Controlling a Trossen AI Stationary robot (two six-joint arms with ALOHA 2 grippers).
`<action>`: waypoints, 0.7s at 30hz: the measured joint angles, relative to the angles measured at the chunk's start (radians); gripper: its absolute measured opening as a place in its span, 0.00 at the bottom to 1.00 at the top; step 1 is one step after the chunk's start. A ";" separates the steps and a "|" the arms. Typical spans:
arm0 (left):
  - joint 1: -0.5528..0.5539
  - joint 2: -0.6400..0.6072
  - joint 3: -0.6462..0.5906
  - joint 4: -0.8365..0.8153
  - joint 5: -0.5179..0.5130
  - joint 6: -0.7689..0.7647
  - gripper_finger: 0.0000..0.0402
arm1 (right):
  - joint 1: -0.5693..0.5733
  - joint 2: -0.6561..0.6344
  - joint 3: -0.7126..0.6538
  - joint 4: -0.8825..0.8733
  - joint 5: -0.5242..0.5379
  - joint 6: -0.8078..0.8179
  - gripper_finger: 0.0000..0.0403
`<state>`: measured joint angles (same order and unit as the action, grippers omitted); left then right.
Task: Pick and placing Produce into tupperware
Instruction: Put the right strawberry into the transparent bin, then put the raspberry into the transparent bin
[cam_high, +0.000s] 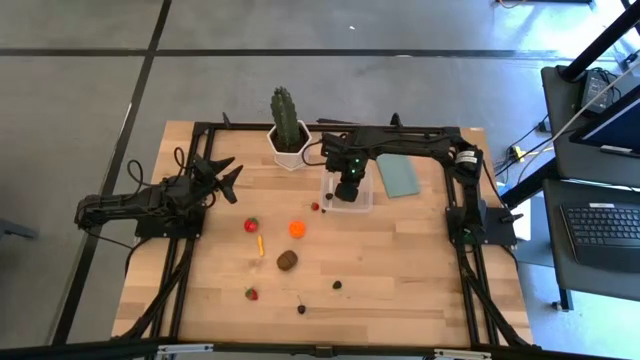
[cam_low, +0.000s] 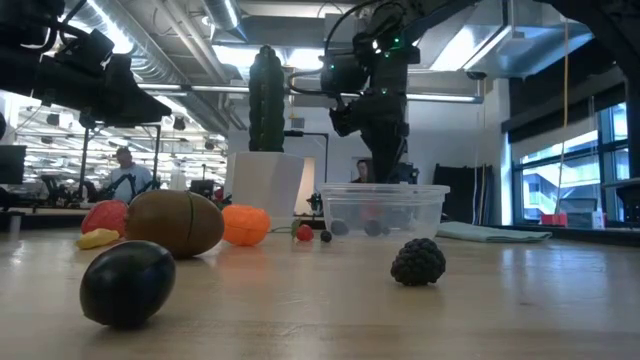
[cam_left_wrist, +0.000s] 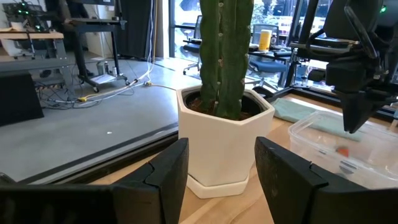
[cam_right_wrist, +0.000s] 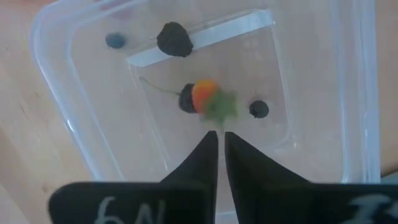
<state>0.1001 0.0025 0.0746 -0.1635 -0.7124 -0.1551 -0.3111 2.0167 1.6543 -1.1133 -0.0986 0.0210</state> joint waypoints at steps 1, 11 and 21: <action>0.000 0.000 0.000 0.000 0.000 0.000 0.44 | 0.000 0.000 0.000 0.000 0.000 0.000 0.09; 0.000 0.000 0.000 0.000 0.000 0.000 0.44 | 0.000 -0.013 0.000 -0.028 -0.005 0.000 0.30; 0.000 0.000 0.000 0.000 0.000 0.000 0.44 | 0.051 -0.104 0.001 -0.056 -0.077 -0.098 0.65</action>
<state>0.0999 0.0026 0.0742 -0.1635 -0.7124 -0.1551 -0.2602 1.9122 1.6550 -1.1697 -0.1752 -0.0767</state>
